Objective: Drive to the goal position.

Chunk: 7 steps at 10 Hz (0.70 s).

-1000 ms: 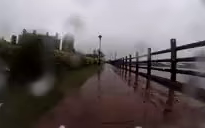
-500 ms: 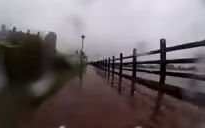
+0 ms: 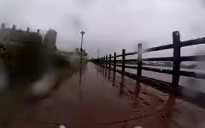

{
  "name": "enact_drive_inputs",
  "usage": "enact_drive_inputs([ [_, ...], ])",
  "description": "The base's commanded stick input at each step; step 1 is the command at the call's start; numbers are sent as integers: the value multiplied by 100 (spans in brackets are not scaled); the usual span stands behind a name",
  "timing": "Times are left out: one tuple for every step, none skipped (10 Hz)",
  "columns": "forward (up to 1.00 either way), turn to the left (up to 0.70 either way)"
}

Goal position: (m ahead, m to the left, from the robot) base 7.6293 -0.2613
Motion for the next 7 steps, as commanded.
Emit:
enact_drive_inputs([
  [100,20],
  [100,30],
  [100,39],
  [100,32],
  [100,23],
  [100,14],
  [100,5],
])
